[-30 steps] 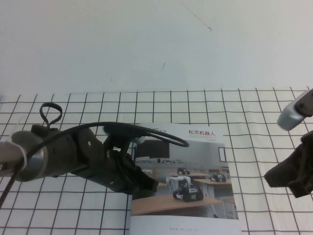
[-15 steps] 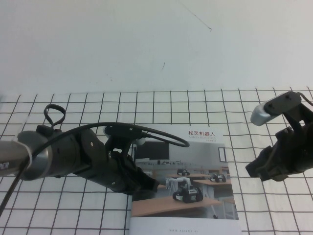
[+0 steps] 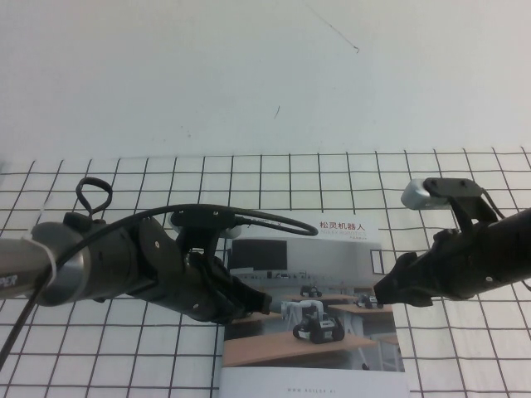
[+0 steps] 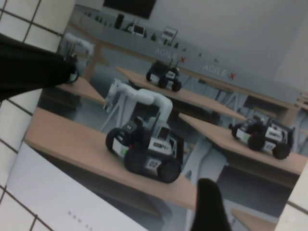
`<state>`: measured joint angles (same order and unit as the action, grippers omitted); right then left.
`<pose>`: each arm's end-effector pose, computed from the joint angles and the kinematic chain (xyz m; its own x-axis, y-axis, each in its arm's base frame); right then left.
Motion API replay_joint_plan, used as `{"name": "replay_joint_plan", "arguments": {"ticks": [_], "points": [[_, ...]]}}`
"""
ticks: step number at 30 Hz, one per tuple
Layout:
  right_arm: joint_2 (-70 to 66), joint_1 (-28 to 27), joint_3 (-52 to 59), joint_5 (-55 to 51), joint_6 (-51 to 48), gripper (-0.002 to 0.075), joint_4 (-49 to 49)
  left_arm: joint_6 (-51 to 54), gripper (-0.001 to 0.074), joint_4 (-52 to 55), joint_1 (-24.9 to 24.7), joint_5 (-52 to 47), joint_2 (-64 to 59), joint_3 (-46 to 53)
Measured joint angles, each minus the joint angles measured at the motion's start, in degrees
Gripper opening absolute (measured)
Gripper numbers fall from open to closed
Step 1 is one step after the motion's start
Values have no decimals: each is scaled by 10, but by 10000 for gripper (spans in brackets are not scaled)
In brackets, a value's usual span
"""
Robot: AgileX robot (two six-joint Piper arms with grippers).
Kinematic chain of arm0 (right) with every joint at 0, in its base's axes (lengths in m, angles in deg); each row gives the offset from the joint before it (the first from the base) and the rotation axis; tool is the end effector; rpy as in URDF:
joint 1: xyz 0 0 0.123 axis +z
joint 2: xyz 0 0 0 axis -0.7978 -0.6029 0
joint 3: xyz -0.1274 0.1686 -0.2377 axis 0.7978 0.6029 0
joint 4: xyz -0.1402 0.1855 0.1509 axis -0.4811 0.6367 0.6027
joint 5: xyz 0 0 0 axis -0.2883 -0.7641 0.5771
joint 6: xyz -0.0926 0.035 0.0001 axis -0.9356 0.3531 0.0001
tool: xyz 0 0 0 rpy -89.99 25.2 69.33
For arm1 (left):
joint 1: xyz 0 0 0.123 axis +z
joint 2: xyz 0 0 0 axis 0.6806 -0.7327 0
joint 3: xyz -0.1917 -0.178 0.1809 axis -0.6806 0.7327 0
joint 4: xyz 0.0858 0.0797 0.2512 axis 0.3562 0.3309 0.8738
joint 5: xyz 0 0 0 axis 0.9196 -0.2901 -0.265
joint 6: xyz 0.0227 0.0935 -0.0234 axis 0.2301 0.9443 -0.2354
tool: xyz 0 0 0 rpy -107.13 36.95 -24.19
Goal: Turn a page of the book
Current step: Open the closed book
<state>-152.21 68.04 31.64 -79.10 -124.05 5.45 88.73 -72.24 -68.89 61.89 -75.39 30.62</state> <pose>0.3182 0.1282 0.1862 -0.8722 -0.1838 -0.4533 -0.3785 0.8406 0.3874 0.3233 -0.1783 0.1568 -0.8844 0.1152 -0.4523 0.2742 0.9125 -0.3037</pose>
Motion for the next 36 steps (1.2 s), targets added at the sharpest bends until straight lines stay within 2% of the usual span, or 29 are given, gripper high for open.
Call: {"name": "replay_joint_plan", "arguments": {"ticks": [17,36], "points": [[-85,0,-14,-5,-26,430,26,-38,-3,16,3,1,19,0],[-114,0,-23,-18,-40,430,54,-41,-3,25,4,10,-2,0]]}}
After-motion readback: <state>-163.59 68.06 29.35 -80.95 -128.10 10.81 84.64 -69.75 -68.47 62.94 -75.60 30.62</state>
